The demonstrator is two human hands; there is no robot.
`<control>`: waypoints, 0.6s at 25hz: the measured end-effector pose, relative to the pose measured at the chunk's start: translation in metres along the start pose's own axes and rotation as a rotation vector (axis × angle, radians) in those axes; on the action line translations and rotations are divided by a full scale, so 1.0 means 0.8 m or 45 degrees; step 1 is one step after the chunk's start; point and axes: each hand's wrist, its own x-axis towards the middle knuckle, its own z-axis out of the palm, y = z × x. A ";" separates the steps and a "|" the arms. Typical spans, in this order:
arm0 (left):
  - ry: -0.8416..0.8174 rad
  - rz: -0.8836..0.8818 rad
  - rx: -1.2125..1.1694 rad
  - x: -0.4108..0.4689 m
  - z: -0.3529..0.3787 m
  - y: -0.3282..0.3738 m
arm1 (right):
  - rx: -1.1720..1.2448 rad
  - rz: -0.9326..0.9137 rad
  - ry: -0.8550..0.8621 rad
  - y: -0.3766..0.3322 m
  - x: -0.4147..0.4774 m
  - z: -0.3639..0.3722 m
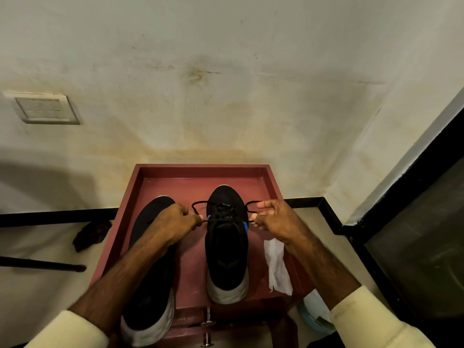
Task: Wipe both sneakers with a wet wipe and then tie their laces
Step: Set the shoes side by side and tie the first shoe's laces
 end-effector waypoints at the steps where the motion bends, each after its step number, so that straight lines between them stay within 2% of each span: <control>1: 0.009 0.006 -0.033 0.000 0.001 -0.001 | 0.038 -0.024 0.001 0.000 -0.002 0.000; 5: -0.180 0.015 -0.831 -0.006 0.001 0.014 | 0.471 -0.107 -0.042 -0.014 -0.014 0.001; 7: -0.223 0.025 -1.061 -0.011 0.001 0.023 | 0.625 -0.124 -0.085 -0.021 -0.018 0.001; 11: -0.115 0.072 -1.141 -0.013 0.003 0.030 | 0.640 -0.156 -0.122 -0.026 -0.021 0.010; 15: -0.056 0.214 -1.010 -0.014 0.002 0.030 | 0.605 -0.163 -0.062 -0.029 -0.023 0.015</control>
